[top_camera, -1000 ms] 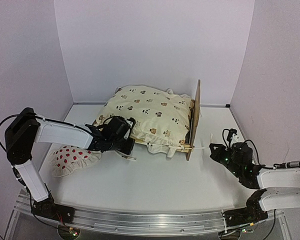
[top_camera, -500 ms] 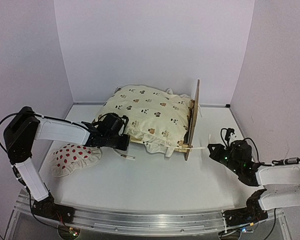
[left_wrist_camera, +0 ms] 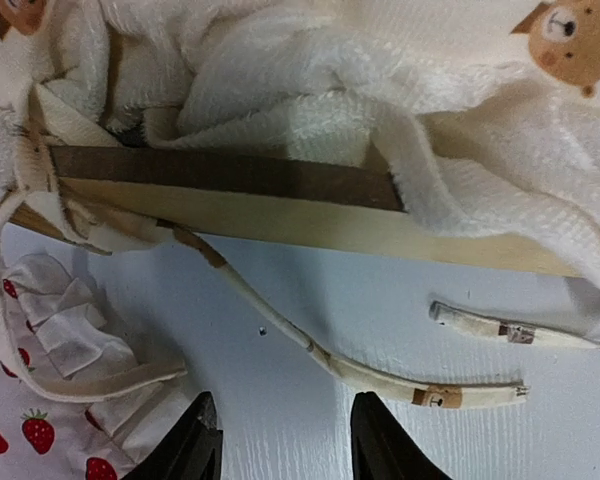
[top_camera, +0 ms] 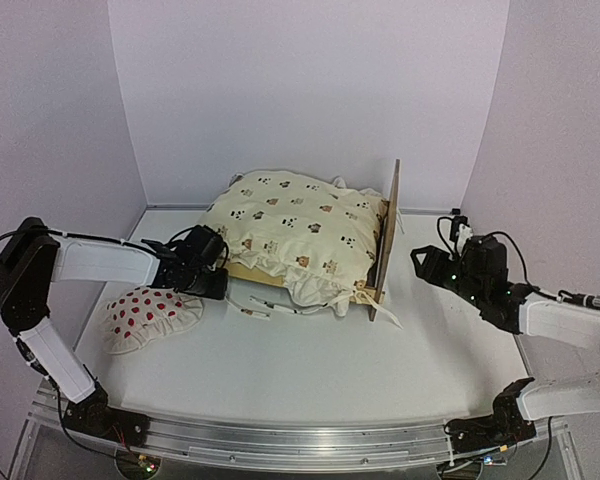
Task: Set up the pet bed
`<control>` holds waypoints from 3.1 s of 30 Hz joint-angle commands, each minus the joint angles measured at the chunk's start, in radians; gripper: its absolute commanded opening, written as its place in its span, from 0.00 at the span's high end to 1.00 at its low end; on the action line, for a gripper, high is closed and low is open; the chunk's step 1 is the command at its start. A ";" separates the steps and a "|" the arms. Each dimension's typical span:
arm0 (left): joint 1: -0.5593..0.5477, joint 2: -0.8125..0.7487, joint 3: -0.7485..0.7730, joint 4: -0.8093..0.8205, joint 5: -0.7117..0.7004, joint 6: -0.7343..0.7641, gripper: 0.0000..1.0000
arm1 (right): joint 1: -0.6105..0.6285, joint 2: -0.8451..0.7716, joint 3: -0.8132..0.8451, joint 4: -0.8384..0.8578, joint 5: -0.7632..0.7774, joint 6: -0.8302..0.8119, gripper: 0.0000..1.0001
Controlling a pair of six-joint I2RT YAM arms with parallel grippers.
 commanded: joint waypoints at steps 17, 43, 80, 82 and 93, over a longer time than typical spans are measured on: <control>-0.422 0.241 0.678 0.043 0.146 0.276 0.17 | -0.010 -0.117 0.273 -0.510 0.063 -0.091 0.23; -0.431 0.700 1.162 0.155 0.119 0.442 0.77 | -0.010 -0.320 0.242 -0.650 0.118 -0.117 0.22; -0.722 0.916 1.353 0.455 0.107 0.356 0.69 | -0.010 -0.534 0.286 -0.862 0.222 -0.075 0.22; -0.723 0.895 1.319 0.446 0.082 0.374 0.54 | -0.010 -0.521 0.292 -0.862 0.205 -0.077 0.22; -0.723 0.589 0.956 0.446 0.030 0.447 0.11 | -0.010 -0.369 0.394 -0.861 0.070 -0.076 0.14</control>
